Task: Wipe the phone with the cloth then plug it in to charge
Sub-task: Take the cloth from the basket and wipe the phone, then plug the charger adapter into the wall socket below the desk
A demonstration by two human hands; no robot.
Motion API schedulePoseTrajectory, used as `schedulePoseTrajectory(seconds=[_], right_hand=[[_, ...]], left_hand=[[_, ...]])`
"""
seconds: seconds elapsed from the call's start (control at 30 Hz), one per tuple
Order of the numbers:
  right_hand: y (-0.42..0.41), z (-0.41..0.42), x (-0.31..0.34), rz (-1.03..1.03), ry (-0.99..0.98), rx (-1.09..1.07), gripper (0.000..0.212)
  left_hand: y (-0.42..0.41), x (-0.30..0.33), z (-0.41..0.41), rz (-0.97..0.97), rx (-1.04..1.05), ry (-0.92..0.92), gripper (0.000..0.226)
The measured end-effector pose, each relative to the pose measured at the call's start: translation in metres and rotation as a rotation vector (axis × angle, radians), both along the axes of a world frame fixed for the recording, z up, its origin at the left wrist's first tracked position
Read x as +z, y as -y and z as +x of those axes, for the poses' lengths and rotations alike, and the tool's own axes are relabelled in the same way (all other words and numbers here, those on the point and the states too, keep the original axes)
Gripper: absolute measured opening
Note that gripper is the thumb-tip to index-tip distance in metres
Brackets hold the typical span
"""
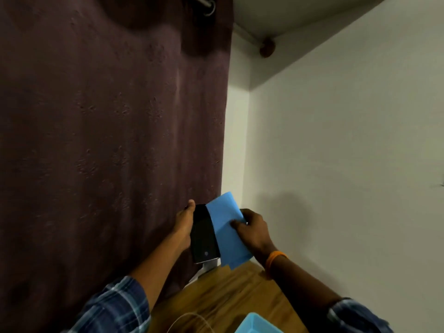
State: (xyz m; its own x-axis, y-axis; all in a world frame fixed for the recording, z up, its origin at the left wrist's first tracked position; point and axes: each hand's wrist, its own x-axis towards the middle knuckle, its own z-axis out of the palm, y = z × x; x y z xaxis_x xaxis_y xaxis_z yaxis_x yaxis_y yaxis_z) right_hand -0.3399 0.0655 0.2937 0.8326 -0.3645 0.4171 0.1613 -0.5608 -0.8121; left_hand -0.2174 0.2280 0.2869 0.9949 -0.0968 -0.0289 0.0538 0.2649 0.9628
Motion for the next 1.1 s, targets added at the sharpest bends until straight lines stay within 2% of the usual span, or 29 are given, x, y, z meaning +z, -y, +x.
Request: schedulePoseTrajectory(seconds=[0.17,0.27,0.33,0.4,0.57,0.73,0.87,0.9,1.0,1.1], right_hand=[[-0.041,0.024,-0.039,0.234,-0.216,0.078,0.025],[-0.071,0.036,-0.067,0.341,-0.277,0.109,0.021],[-0.093,0.043,-0.090,0.380,-0.318,0.141,0.010],[-0.116,0.047,-0.116,0.423,-0.352,0.160,0.011],[-0.165,0.050,-0.194,0.485,-0.530,0.232,0.014],[-0.199,0.037,-0.277,0.509,-0.666,0.306,0.027],[-0.214,0.032,-0.327,0.461,-0.732,0.337,0.008],[-0.216,0.033,-0.338,0.457,-0.752,0.365,0.009],[-0.218,0.032,-0.369,0.393,-0.825,0.373,0.032],[-0.211,0.031,-0.394,0.218,-0.857,0.376,0.039]], left_hand=[[-0.064,-0.048,0.003,0.133,0.121,-0.029,0.044],[-0.108,-0.085,-0.003,0.181,0.236,-0.056,0.034],[-0.138,-0.115,-0.008,0.222,0.329,-0.058,0.032],[-0.166,-0.148,-0.018,0.279,0.405,-0.063,0.029],[-0.223,-0.239,-0.045,0.394,0.511,-0.234,0.029],[-0.256,-0.316,-0.079,0.507,0.574,-0.367,0.025],[-0.268,-0.353,-0.091,0.546,0.601,-0.411,0.038],[-0.270,-0.359,-0.092,0.557,0.627,-0.403,0.044],[-0.271,-0.375,-0.097,0.606,0.635,-0.388,0.049],[-0.272,-0.387,-0.105,0.632,0.624,-0.387,0.044]])
